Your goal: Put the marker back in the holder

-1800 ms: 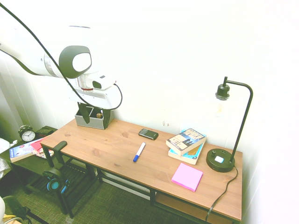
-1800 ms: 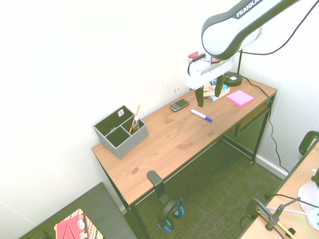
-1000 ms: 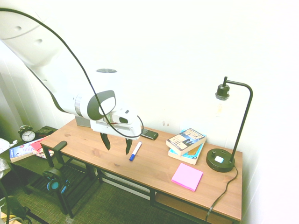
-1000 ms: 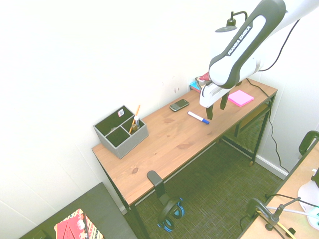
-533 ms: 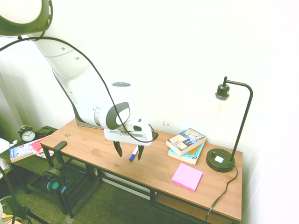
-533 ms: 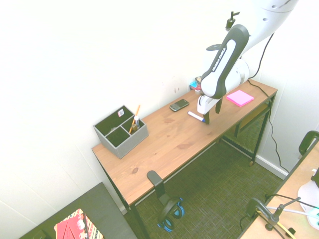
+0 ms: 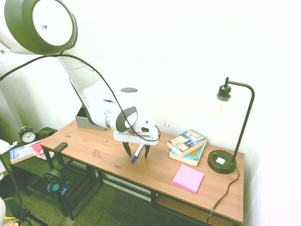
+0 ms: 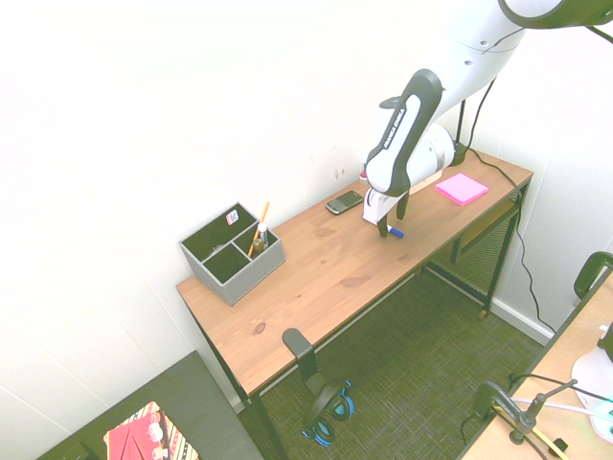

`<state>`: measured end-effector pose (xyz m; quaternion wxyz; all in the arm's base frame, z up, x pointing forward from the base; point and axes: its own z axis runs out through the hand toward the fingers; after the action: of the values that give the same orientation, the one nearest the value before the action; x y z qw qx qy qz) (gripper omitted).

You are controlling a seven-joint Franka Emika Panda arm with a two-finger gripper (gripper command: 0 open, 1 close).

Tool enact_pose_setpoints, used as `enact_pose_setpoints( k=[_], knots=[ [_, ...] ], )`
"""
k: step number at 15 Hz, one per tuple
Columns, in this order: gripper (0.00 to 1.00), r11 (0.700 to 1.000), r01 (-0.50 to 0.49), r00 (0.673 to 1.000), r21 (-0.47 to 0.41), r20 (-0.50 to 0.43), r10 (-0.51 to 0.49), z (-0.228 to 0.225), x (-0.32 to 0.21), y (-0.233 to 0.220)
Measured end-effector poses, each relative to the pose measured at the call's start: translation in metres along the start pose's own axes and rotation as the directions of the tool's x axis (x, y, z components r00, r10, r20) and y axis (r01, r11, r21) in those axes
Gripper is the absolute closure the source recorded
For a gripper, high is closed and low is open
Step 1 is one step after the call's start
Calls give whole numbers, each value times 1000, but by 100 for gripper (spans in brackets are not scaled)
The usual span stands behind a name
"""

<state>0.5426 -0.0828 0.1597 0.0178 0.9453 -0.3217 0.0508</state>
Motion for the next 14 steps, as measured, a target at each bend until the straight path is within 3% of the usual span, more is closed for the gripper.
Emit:
enact_pose_setpoints(
  k=[14],
  knots=[
    [100,1000,-21,1000,-6,-1,21,1,2,4]
  ],
)
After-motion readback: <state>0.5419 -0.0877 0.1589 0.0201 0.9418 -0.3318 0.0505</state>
